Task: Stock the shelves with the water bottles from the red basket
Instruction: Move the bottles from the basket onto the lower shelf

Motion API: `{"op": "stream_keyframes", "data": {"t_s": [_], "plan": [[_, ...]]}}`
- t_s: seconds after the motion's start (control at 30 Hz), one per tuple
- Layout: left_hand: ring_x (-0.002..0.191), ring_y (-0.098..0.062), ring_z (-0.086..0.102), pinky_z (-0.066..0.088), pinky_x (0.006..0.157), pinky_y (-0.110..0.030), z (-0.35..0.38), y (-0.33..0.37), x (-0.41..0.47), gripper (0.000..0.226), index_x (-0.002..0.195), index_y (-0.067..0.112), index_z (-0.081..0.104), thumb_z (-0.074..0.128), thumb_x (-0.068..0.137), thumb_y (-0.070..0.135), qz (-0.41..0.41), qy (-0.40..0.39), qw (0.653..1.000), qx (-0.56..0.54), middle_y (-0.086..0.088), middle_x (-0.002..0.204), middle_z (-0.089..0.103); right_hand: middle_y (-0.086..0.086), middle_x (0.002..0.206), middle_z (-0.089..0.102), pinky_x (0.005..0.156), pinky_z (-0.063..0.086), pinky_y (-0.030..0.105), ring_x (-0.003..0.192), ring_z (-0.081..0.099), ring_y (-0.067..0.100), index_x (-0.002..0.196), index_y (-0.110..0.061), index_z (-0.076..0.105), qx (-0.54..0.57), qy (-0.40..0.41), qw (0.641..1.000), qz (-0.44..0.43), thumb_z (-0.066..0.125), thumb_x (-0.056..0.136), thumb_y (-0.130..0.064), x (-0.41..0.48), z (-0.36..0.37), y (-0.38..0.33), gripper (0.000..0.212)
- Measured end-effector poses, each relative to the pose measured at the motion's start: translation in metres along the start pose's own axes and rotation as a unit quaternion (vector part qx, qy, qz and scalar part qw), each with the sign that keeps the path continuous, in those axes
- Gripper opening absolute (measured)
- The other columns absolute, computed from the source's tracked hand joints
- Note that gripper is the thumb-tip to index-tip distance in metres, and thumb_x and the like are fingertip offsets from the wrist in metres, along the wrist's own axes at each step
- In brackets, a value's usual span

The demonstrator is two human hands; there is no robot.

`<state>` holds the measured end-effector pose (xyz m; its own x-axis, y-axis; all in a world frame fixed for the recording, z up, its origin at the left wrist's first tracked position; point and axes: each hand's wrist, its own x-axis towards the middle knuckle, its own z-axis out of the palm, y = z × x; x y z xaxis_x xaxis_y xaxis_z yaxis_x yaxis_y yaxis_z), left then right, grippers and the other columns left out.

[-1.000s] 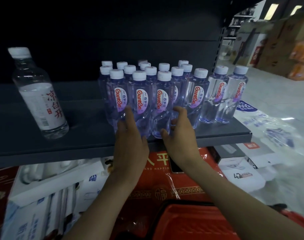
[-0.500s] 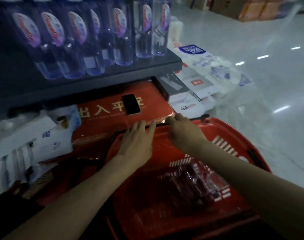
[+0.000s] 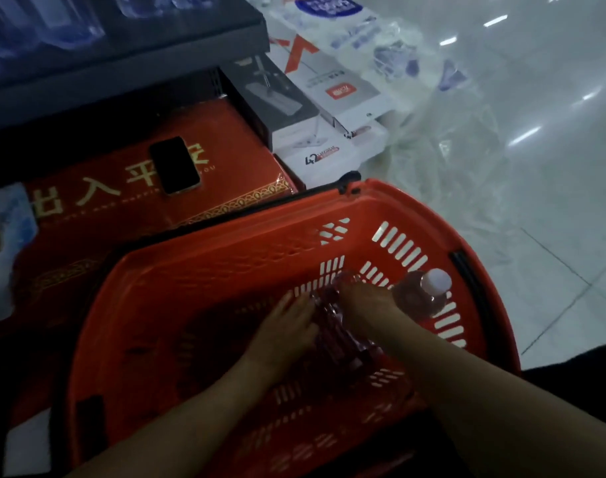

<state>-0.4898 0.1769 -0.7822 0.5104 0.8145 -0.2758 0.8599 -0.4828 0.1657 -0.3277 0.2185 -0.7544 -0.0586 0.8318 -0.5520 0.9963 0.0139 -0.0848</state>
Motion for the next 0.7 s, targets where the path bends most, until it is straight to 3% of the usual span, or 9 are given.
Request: {"op": "stream_keyframes", "data": {"t_s": [0.1, 0.17, 0.23, 0.3, 0.37, 0.43, 0.5, 0.57, 0.7], "plan": [[0.130, -0.037, 0.044, 0.044, 0.103, -0.043, 0.048, 0.004, 0.007, 0.060, 0.141, 0.029, 0.036, 0.052, 0.083, 0.027, -0.116, -0.112, 0.974, -0.159, -0.011, 0.146, 0.036, 0.008, 0.138, 0.055, 0.102, 0.048, 0.040, 0.125, 0.055, 0.028, 0.142, -0.012, 0.047, -0.002, -0.031, 0.999, -0.016, 0.057, 0.096, -0.027, 0.007, 0.026, -0.001, 0.049], [0.138, -0.036, 0.036, 0.036, 0.111, -0.043, 0.071, 0.006, 0.012, 0.070, 0.145, 0.040, 0.025, 0.048, 0.079, 0.044, -0.162, -0.148, 0.952, -0.215, -0.011, 0.151, 0.032, 0.012, 0.134, 0.058, 0.100, 0.047, 0.041, 0.122, 0.056, 0.031, 0.132, -0.010, 0.056, 0.038, -0.103, 0.994, -0.006, 0.057, 0.096, -0.023, 0.014, 0.045, 0.000, 0.038], [0.142, -0.040, 0.028, 0.028, 0.116, -0.043, 0.086, 0.009, 0.010, 0.074, 0.151, 0.037, 0.020, 0.051, 0.084, 0.041, -0.182, -0.185, 0.926, -0.275, -0.020, 0.152, 0.031, 0.013, 0.135, 0.057, 0.104, 0.045, 0.041, 0.124, 0.055, 0.032, 0.130, -0.009, 0.055, 0.116, -0.205, 0.972, 0.026, 0.051, 0.100, -0.024, 0.020, 0.060, 0.002, 0.034], [0.136, -0.040, 0.038, 0.033, 0.113, -0.039, 0.089, 0.015, 0.008, 0.070, 0.152, 0.031, 0.023, 0.055, 0.089, 0.028, -0.230, -0.163, 0.897, -0.341, -0.023, 0.143, 0.044, 0.008, 0.140, 0.051, 0.109, 0.039, 0.035, 0.128, 0.050, 0.026, 0.136, -0.013, 0.049, 0.167, -0.269, 0.948, 0.039, 0.044, 0.103, -0.029, 0.024, 0.067, 0.004, 0.037], [0.124, -0.034, 0.052, 0.042, 0.100, -0.031, 0.101, 0.018, 0.008, 0.058, 0.144, 0.020, 0.039, 0.058, 0.089, 0.022, -0.298, -0.073, 0.867, -0.392, -0.017, 0.131, 0.057, 0.007, 0.138, 0.053, 0.099, 0.041, 0.029, 0.120, 0.053, 0.023, 0.138, -0.015, 0.048, 0.189, -0.257, 0.946, 0.055, 0.048, 0.102, -0.029, 0.031, 0.066, 0.005, 0.039], [0.114, -0.028, 0.059, 0.042, 0.087, -0.024, 0.103, 0.017, 0.010, 0.046, 0.130, 0.014, 0.049, 0.064, 0.088, 0.024, -0.381, -0.042, 0.803, -0.457, -0.009, 0.119, 0.063, 0.010, 0.138, 0.054, 0.096, 0.042, 0.030, 0.116, 0.054, 0.023, 0.139, -0.012, 0.047, 0.195, -0.230, 0.951, 0.062, 0.051, 0.101, -0.024, 0.039, 0.068, 0.004, 0.040], [0.112, -0.027, 0.061, 0.043, 0.085, -0.023, 0.106, 0.012, 0.016, 0.045, 0.125, 0.007, 0.057, 0.069, 0.085, 0.025, -0.450, -0.010, 0.729, -0.517, -0.011, 0.117, 0.065, 0.015, 0.146, 0.045, 0.104, 0.039, 0.034, 0.127, 0.049, 0.029, 0.143, -0.009, 0.042, 0.180, -0.211, 0.958, 0.065, 0.054, 0.099, -0.020, 0.043, 0.075, 0.001, 0.047], [0.103, -0.027, 0.066, 0.046, 0.077, -0.023, 0.106, 0.008, 0.017, 0.038, 0.114, 0.004, 0.066, 0.072, 0.084, 0.027, -0.484, 0.007, 0.678, -0.553, -0.013, 0.109, 0.069, 0.021, 0.153, 0.032, 0.112, 0.032, 0.039, 0.139, 0.036, 0.036, 0.149, -0.005, 0.034, 0.165, -0.186, 0.966, 0.070, 0.058, 0.097, -0.019, 0.044, 0.082, -0.005, 0.059], [0.091, -0.017, 0.063, 0.051, 0.075, -0.030, 0.109, 0.007, 0.015, 0.035, 0.111, 0.015, 0.056, 0.075, 0.083, 0.027, -0.505, -0.020, 0.541, -0.672, 0.000, 0.103, 0.065, 0.021, 0.146, 0.045, 0.111, 0.036, 0.036, 0.135, 0.045, 0.034, 0.147, -0.001, 0.033, 0.191, -0.193, 0.960, 0.067, 0.058, 0.097, -0.021, 0.049, 0.083, -0.012, 0.060]]}}
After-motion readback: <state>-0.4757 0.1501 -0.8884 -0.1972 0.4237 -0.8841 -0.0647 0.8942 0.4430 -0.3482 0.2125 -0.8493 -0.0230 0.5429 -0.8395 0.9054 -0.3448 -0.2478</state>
